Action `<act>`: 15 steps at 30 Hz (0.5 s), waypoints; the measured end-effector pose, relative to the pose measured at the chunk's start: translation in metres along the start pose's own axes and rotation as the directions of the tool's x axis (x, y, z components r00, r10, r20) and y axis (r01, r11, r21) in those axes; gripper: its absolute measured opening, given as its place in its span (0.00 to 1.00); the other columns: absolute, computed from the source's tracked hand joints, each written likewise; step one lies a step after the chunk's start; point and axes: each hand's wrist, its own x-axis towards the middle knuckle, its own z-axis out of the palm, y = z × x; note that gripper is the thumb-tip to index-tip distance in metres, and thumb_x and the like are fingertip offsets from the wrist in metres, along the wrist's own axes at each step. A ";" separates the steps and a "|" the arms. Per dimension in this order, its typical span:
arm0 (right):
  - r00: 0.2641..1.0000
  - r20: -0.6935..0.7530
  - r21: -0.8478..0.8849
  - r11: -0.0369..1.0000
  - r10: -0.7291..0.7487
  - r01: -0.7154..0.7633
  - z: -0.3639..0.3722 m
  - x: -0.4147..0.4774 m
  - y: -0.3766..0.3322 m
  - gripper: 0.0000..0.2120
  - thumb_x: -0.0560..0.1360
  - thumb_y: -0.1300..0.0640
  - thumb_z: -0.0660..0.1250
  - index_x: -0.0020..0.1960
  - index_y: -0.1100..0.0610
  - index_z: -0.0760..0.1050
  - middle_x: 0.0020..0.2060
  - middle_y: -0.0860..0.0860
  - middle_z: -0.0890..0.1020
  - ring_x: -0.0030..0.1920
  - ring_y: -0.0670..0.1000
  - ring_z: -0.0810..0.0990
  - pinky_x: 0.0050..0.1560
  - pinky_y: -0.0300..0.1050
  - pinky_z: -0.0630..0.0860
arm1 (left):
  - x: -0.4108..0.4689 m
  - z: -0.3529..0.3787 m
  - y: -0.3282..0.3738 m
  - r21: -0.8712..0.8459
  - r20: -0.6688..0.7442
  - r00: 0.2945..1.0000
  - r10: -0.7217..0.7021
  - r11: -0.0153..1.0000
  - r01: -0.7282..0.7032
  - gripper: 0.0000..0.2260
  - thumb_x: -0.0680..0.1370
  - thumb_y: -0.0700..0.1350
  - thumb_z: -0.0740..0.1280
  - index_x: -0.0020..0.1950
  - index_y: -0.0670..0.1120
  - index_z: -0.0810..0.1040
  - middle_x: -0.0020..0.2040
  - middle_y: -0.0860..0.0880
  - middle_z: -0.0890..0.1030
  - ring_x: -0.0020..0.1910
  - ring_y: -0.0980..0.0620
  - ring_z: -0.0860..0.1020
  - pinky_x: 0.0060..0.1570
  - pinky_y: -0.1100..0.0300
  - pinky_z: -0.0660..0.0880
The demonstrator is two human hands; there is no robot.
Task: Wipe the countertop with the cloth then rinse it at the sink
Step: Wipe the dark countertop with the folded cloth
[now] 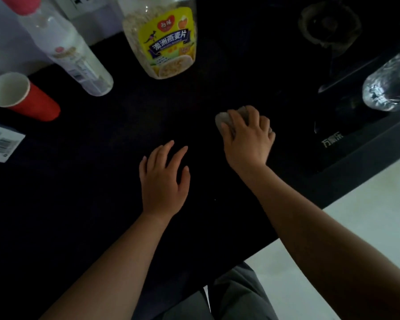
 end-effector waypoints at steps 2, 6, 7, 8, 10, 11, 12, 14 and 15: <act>0.999 0.029 -0.018 0.999 -0.031 0.031 0.001 0.006 -0.019 0.21 0.77 0.40 0.53 0.66 0.45 0.67 0.67 0.51 0.66 0.63 0.58 0.64 0.58 0.57 0.64 | 0.000 0.000 0.001 0.018 0.001 1.000 -0.006 1.000 0.006 0.19 0.78 0.52 0.58 0.69 0.54 0.68 0.71 0.49 0.68 0.70 0.48 0.65 0.68 0.39 0.60; 0.956 0.118 -0.029 0.961 -0.270 0.275 -0.009 -0.039 -0.005 0.22 0.76 0.39 0.51 0.67 0.45 0.66 0.66 0.51 0.66 0.62 0.57 0.65 0.56 0.57 0.66 | -0.001 -0.001 0.003 0.021 -0.012 1.000 -0.016 1.000 0.016 0.19 0.77 0.51 0.58 0.69 0.54 0.69 0.71 0.49 0.69 0.70 0.49 0.65 0.67 0.39 0.60; 0.940 0.141 -0.028 0.948 -0.309 0.316 -0.013 -0.052 0.007 0.22 0.76 0.39 0.51 0.67 0.44 0.65 0.66 0.50 0.65 0.62 0.56 0.64 0.56 0.56 0.67 | -0.001 -0.001 0.003 0.019 -0.014 1.000 -0.015 1.000 0.015 0.19 0.77 0.52 0.58 0.68 0.54 0.69 0.71 0.50 0.69 0.70 0.49 0.65 0.67 0.40 0.61; 0.930 0.156 -0.017 0.940 -0.333 0.340 -0.017 -0.059 0.021 0.22 0.76 0.38 0.51 0.68 0.44 0.65 0.66 0.50 0.65 0.62 0.56 0.63 0.56 0.56 0.66 | -0.001 0.000 0.003 0.018 -0.015 1.000 -0.014 1.000 0.015 0.19 0.78 0.52 0.58 0.68 0.54 0.69 0.71 0.50 0.68 0.70 0.49 0.65 0.68 0.40 0.61; 0.935 0.166 0.021 0.949 -0.314 0.315 -0.021 -0.049 0.042 0.22 0.77 0.39 0.53 0.68 0.44 0.65 0.66 0.50 0.65 0.62 0.55 0.62 0.56 0.54 0.64 | 0.000 0.001 0.003 0.020 -0.018 1.000 -0.019 1.000 0.020 0.19 0.78 0.52 0.58 0.68 0.55 0.69 0.71 0.50 0.68 0.70 0.50 0.65 0.68 0.41 0.60; 0.951 0.158 0.023 0.963 -0.267 0.267 -0.020 -0.035 0.043 0.22 0.77 0.39 0.53 0.68 0.44 0.65 0.67 0.51 0.64 0.62 0.56 0.61 0.57 0.54 0.63 | 0.000 0.001 0.003 0.021 -0.020 1.000 -0.024 0.999 0.024 0.19 0.78 0.52 0.58 0.68 0.55 0.69 0.71 0.50 0.68 0.70 0.50 0.65 0.68 0.41 0.59; 0.967 0.136 0.015 0.977 -0.214 0.214 -0.018 -0.020 0.036 0.21 0.77 0.39 0.53 0.68 0.44 0.65 0.67 0.51 0.64 0.63 0.56 0.61 0.57 0.55 0.63 | 0.000 0.001 0.003 0.022 -0.015 1.000 -0.026 0.999 0.026 0.19 0.78 0.52 0.58 0.68 0.55 0.69 0.71 0.50 0.68 0.70 0.50 0.65 0.69 0.42 0.58; 0.983 0.095 -0.017 0.987 -0.158 0.160 -0.012 0.006 0.009 0.21 0.77 0.40 0.52 0.67 0.45 0.66 0.67 0.51 0.65 0.63 0.58 0.62 0.58 0.56 0.63 | 0.001 0.000 0.004 0.011 -0.009 0.999 -0.031 0.999 0.031 0.19 0.77 0.53 0.58 0.68 0.56 0.69 0.71 0.51 0.68 0.70 0.51 0.65 0.69 0.43 0.57; 0.983 0.085 -0.022 0.986 -0.165 0.168 -0.007 0.014 -0.007 0.21 0.77 0.40 0.53 0.67 0.46 0.66 0.68 0.51 0.65 0.64 0.58 0.63 0.58 0.57 0.63 | 0.001 -0.001 0.004 -0.030 -0.015 0.999 -0.045 0.999 0.044 0.18 0.76 0.53 0.59 0.67 0.55 0.71 0.70 0.51 0.69 0.69 0.51 0.66 0.70 0.43 0.57</act>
